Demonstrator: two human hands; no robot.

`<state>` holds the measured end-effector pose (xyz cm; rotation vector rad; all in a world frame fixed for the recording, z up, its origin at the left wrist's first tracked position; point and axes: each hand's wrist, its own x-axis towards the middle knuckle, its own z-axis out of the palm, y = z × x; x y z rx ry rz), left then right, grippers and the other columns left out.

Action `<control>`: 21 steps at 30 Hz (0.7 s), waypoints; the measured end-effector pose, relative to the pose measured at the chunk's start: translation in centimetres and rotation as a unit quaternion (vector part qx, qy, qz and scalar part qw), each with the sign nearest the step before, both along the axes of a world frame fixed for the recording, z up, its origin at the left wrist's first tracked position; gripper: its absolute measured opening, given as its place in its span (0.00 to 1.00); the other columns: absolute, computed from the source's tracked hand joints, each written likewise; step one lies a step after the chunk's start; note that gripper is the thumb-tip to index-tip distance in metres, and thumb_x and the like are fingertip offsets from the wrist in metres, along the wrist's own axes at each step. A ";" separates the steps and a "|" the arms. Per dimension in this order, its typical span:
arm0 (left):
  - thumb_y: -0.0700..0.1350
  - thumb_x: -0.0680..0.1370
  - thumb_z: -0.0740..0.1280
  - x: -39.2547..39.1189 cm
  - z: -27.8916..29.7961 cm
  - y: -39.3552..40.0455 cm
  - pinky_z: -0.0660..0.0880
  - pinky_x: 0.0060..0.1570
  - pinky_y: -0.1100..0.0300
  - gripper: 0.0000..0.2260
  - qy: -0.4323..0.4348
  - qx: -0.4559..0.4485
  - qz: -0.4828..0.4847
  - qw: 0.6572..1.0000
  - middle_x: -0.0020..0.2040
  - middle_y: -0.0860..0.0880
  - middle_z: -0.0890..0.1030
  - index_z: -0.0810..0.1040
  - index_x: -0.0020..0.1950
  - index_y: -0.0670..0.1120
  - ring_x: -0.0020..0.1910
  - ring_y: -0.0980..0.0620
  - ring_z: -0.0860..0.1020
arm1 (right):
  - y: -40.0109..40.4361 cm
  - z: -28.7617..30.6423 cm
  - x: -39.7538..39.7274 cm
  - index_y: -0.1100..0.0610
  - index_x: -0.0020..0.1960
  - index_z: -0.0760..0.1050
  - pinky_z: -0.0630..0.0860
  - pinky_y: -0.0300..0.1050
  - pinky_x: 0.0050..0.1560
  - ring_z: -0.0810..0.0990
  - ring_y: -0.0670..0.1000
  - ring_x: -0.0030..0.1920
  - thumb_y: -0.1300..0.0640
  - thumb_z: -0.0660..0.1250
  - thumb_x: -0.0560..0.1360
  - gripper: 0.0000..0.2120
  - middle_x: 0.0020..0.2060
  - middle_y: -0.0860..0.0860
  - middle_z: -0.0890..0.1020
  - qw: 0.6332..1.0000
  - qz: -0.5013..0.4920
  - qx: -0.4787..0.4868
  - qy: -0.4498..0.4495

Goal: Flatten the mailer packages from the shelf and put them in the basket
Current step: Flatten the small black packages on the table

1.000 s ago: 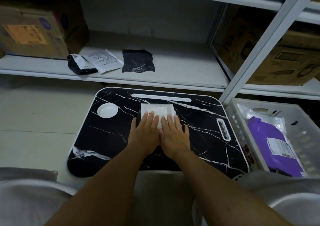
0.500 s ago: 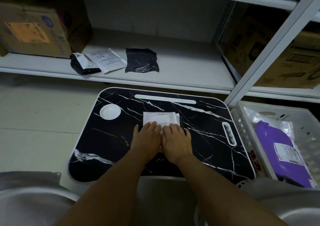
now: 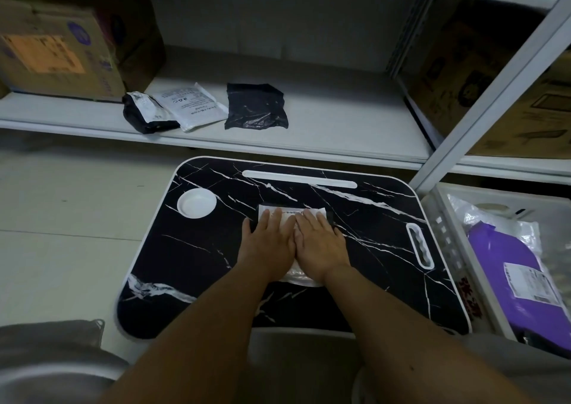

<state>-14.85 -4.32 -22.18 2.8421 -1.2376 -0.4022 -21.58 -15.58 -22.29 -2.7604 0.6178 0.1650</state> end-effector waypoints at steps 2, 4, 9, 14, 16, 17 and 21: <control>0.54 0.83 0.41 0.0 -0.1 -0.1 0.45 0.73 0.38 0.24 0.011 0.000 0.008 1.000 0.79 0.46 0.45 0.43 0.79 0.52 0.78 0.46 0.43 | -0.1 0.0 0.2 0.46 0.78 0.54 0.48 0.58 0.76 0.47 0.48 0.78 0.45 0.42 0.83 0.23 0.78 0.43 0.54 1.000 -0.006 0.010 0.015; 0.54 0.83 0.41 0.2 -0.2 -0.2 0.45 0.73 0.38 0.25 0.028 -0.003 0.020 0.999 0.79 0.47 0.45 0.44 0.79 0.50 0.78 0.47 0.43 | -0.1 0.0 0.3 0.45 0.78 0.54 0.47 0.59 0.75 0.46 0.48 0.78 0.44 0.42 0.83 0.24 0.78 0.44 0.53 0.999 -0.012 0.017 0.027; 0.55 0.83 0.42 0.2 -0.4 -0.5 0.43 0.75 0.42 0.28 0.083 -0.031 0.078 0.993 0.79 0.45 0.43 0.43 0.78 0.42 0.78 0.50 0.41 | -0.2 0.0 0.7 0.48 0.79 0.50 0.46 0.62 0.75 0.44 0.49 0.78 0.43 0.43 0.82 0.26 0.79 0.48 0.50 0.998 -0.041 0.022 0.048; 0.61 0.81 0.44 0.4 -0.5 -0.5 0.46 0.74 0.43 0.33 0.140 -0.032 0.162 0.976 0.78 0.39 0.42 0.41 0.78 0.42 0.78 0.44 0.42 | 0.1 0.2 0.7 0.50 0.79 0.46 0.46 0.63 0.75 0.43 0.54 0.78 0.40 0.43 0.81 0.29 0.79 0.53 0.48 0.994 -0.083 0.015 0.066; 0.62 0.81 0.46 0.8 -0.7 -0.2 0.47 0.74 0.43 0.34 0.171 -0.045 0.192 0.965 0.78 0.39 0.45 0.43 0.79 0.43 0.78 0.43 0.44 | 0.3 0.4 0.5 0.52 0.79 0.49 0.53 0.62 0.73 0.48 0.57 0.78 0.39 0.46 0.81 0.31 0.78 0.57 0.50 0.990 -0.129 0.027 0.039; 0.62 0.81 0.47 0.9 -0.6 0.0 0.51 0.74 0.43 0.34 0.180 -0.066 0.207 0.959 0.78 0.39 0.49 0.46 0.78 0.42 0.78 0.42 0.48 | 0.5 0.5 0.2 0.55 0.77 0.52 0.58 0.61 0.71 0.54 0.59 0.76 0.38 0.48 0.80 0.31 0.77 0.59 0.54 0.987 -0.159 0.034 0.010; 0.61 0.79 0.56 0.6 0.6 0.9 0.67 0.64 0.46 0.30 0.130 -0.130 0.272 0.944 0.68 0.40 0.66 0.61 0.72 0.39 0.67 0.42 0.66 | 0.4 1.9 -0.7 0.60 0.72 0.61 0.70 0.56 0.61 0.68 0.59 0.65 0.40 0.52 0.80 0.29 0.67 0.59 0.68 0.949 -0.292 0.088 -0.075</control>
